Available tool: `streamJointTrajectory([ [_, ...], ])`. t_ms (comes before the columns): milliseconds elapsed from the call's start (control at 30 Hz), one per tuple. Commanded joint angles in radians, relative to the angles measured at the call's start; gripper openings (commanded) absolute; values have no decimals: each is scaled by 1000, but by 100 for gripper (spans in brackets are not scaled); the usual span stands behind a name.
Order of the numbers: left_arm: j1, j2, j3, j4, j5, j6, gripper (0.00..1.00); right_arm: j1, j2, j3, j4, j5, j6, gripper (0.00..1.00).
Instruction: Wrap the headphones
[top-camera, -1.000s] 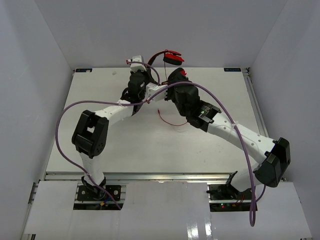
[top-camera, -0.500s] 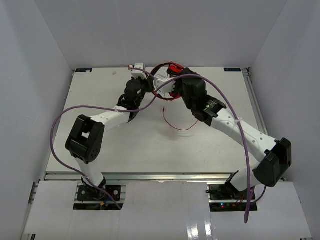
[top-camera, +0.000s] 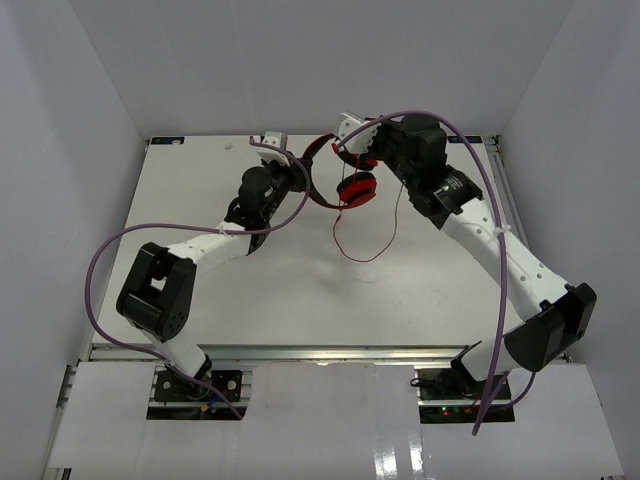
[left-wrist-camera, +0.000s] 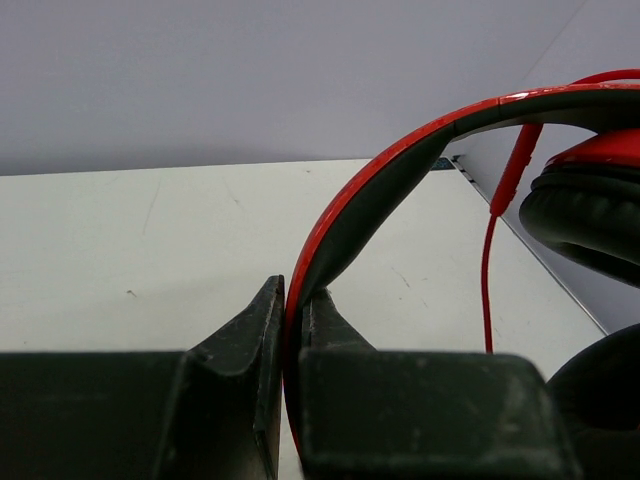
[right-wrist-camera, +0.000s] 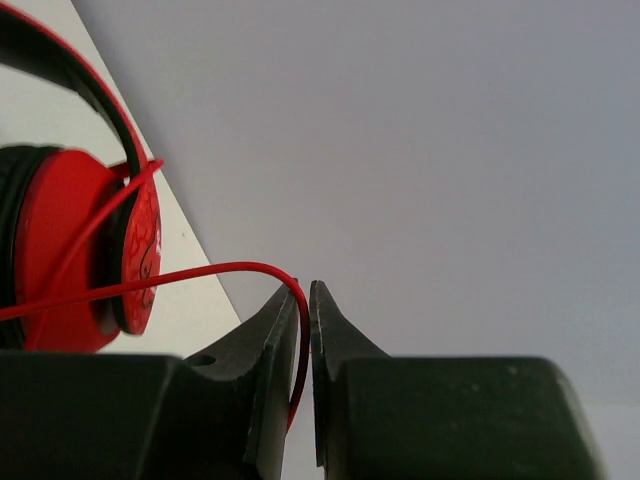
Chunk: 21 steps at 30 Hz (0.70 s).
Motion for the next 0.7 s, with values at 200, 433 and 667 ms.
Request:
streamJointTrajectory([
  [200,-2,-84,-35,72,98,-45,0,-30,66,95,5,-155,122,14],
  [433,-2,-117,-46,77,108,-42,0,-101,96,91,10,-254,217,13],
  [667,-2,-166,-56,83,116,-67,0,-197,99,70,6,-424,355,14],
])
